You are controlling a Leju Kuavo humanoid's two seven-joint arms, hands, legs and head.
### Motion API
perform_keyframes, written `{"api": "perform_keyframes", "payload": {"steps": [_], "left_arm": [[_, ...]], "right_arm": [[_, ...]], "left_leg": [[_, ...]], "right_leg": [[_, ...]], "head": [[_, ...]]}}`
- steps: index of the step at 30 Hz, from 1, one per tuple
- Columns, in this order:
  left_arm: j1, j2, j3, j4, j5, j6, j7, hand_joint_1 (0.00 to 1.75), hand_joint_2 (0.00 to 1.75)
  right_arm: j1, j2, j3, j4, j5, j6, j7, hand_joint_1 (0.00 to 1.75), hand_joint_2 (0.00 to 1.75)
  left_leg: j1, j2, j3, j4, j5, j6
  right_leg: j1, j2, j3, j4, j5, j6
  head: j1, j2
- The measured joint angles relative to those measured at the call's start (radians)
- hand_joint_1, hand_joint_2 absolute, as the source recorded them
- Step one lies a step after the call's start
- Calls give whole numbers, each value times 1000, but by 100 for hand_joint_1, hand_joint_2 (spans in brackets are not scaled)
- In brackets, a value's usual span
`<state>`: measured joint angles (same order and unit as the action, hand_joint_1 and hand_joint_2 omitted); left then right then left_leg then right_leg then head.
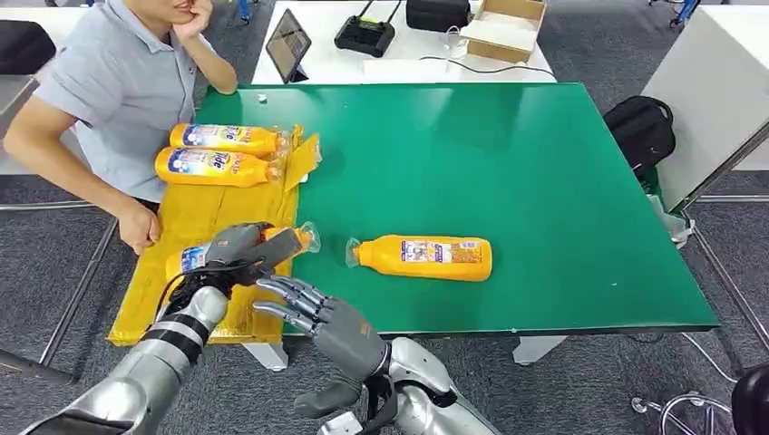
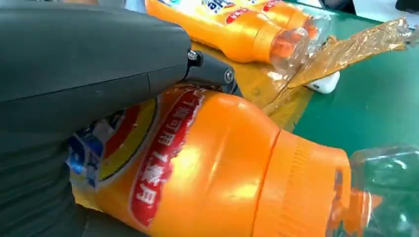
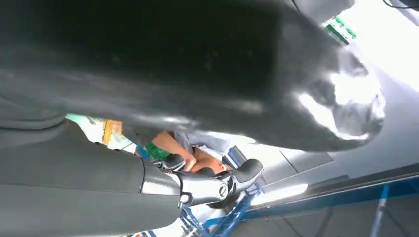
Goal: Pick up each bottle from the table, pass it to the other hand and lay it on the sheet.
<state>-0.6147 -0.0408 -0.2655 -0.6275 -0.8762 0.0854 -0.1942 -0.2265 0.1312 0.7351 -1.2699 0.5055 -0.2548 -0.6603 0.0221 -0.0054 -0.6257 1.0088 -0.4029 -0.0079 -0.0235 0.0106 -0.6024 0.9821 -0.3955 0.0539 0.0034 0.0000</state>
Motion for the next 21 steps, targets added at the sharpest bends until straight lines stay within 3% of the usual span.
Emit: {"api": "perform_keyframes", "payload": {"steps": [11,16,21], "left_arm": [[-5,-17,121,30,349,-249,-167,0,175],[71,-40,144,-95,498,-181,-186,0,175],[214,-77,153,-418,780,-43,-260,0,175]], "right_arm": [[0,0,-6,27,-39,-27,-3,0,0],[0,0,-6,39,-41,-36,-3,0,0],[14,-5,-6,42,-30,-48,-3,0,0]], "left_leg": [[0,-1,-1,0,0,0],[0,0,-4,0,0,0],[0,1,-7,0,0,0]], "right_leg": [[0,0,-1,0,0,1],[0,0,-4,0,1,1],[0,0,-7,0,1,1]], "head": [[0,0],[1,0],[0,0]]}}
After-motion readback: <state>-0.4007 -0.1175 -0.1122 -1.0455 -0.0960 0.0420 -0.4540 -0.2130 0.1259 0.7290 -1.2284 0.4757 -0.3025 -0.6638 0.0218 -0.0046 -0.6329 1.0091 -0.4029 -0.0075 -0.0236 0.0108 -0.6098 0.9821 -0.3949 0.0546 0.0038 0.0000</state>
